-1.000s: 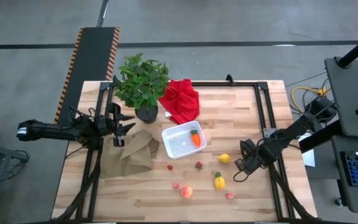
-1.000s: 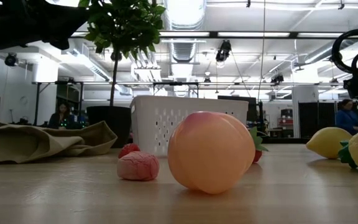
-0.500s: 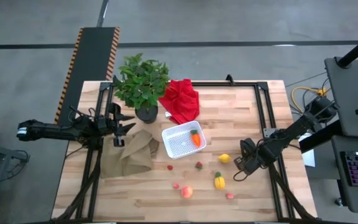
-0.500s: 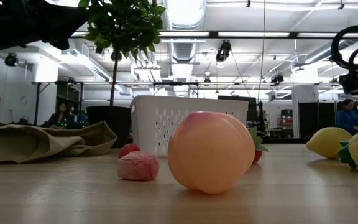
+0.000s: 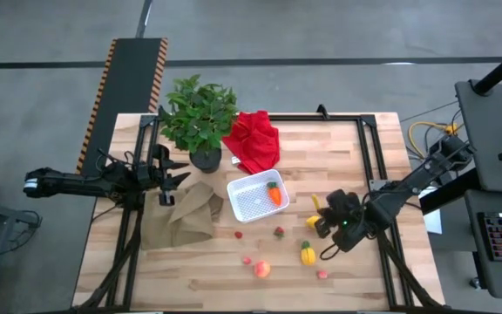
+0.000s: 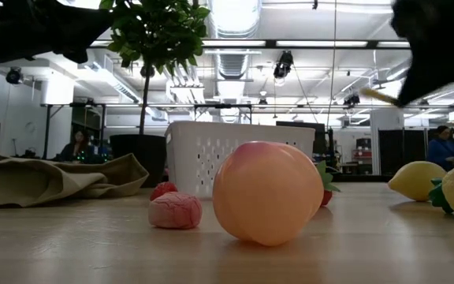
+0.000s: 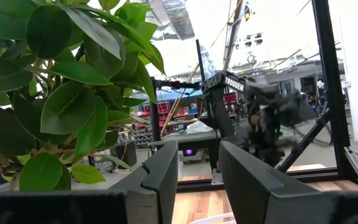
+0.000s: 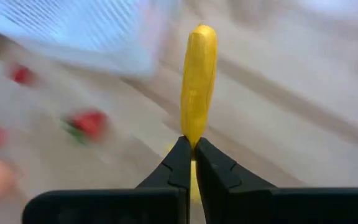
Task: Pick and placing Produce into tupperware
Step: Put the yellow banana pepper into the bin
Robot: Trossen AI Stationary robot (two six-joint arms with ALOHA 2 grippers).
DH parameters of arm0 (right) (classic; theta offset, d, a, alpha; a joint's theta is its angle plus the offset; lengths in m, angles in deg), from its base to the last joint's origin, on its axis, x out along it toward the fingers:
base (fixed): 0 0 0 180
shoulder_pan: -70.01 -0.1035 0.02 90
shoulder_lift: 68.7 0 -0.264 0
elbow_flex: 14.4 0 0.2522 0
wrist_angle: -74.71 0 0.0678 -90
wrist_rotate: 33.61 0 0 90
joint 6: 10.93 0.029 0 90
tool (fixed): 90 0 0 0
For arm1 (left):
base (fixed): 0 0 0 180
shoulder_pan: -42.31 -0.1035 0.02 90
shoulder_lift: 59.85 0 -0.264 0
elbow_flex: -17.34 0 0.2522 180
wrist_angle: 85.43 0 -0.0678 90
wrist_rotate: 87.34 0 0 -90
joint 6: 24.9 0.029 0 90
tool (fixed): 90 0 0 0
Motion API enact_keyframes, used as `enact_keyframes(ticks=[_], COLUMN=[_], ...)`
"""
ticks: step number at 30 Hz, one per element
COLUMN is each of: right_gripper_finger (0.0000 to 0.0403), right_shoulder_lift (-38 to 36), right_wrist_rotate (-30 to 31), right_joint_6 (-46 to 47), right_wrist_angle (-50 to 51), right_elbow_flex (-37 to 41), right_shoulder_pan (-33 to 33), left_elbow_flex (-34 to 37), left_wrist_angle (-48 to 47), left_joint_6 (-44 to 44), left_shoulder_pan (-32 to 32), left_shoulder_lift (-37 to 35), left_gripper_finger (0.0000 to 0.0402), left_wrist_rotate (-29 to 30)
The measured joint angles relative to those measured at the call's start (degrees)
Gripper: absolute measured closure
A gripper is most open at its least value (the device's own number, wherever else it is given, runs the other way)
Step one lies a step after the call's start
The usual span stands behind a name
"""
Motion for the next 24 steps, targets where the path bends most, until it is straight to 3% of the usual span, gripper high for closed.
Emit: enact_keyframes(ticks=[4, 8, 16, 24], right_gripper_finger=[0.0394, 0.0394, 0.0394, 0.0394], right_shoulder_lift=[0.4, 3.34, 12.77, 24.57], right_wrist_rotate=[4.42, 3.4, -5.42, -15.92], right_joint_6=[-8.01, -19.78, -34.81, -44.6], right_wrist_angle=[-5.58, -14.0, -15.7, -13.6], right_elbow_flex=[-3.14, -5.26, -13.5, -24.39], right_shoulder_pan=[2.27, 7.46, 20.13, 28.52], left_elbow_flex=[0.0, 0.02, 0.02, 0.24], left_wrist_angle=[0.0, 0.0, -0.14, -0.57], left_joint_6=[0.0, 0.0, -0.43, -1.42], left_shoulder_pan=[0.01, 0.0, 0.0, 0.02], left_shoulder_lift=[0.02, 0.03, 0.03, 0.05], left_gripper_finger=[0.0297, 0.0297, 0.0297, 0.0297], left_wrist_rotate=[0.0, 0.0, 0.02, 0.02])
